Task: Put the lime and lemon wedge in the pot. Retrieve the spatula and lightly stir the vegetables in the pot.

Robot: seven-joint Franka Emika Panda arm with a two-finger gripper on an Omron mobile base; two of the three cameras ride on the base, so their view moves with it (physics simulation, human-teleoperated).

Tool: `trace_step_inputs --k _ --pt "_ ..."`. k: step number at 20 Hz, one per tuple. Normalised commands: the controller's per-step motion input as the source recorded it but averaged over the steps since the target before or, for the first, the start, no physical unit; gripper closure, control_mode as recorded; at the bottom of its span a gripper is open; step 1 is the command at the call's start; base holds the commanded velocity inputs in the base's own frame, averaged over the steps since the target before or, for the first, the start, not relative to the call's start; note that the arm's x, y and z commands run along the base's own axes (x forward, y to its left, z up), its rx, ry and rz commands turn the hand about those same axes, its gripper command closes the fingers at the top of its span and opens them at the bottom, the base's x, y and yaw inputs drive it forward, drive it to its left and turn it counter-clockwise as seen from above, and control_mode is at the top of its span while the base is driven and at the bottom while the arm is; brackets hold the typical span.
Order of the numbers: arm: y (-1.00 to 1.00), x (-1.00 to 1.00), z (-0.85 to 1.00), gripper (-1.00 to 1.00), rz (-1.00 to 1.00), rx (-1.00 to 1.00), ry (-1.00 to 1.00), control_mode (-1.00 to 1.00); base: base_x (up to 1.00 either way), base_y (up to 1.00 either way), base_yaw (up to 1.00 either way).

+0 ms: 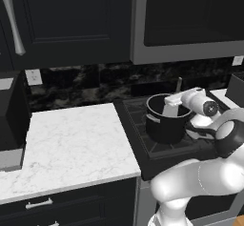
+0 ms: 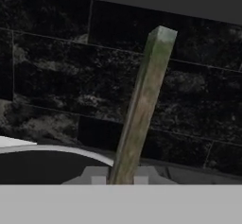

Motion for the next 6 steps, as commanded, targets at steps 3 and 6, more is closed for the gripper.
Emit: trace_step_inputs --k 3,6 --pt "0.11 0.01 -0.45 1.00 0.00 -0.06 0.00 -1.00 0.00 0.00 0.00" --pt "0.03 0.04 -0.53 1.00 0.00 -0.07 0.00 -1.00 0.00 0.00 0.00"
